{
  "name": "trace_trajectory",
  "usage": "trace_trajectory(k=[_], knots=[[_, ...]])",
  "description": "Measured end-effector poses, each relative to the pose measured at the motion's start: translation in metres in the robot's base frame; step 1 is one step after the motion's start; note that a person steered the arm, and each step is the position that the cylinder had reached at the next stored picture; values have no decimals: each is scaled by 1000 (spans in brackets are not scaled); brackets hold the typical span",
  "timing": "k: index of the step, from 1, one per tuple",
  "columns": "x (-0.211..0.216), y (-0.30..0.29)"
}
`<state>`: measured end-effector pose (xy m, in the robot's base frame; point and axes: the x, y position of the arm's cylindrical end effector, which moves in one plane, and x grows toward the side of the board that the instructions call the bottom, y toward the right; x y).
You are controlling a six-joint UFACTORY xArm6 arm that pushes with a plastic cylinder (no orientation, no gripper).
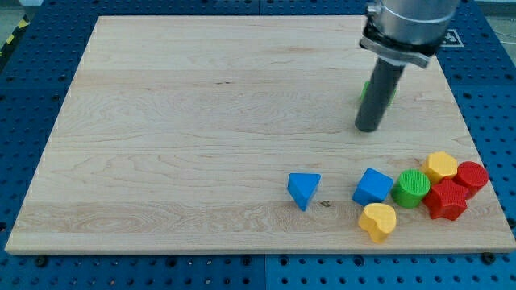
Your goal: Nudge the green star
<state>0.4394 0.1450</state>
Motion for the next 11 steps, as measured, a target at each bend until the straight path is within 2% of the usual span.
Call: trace_trajectory(k=[2,4,5,6,9,11], knots=[[-55,-19],[-71,21],[-71,47],[-70,48],[-53,-18],[-51,-18]])
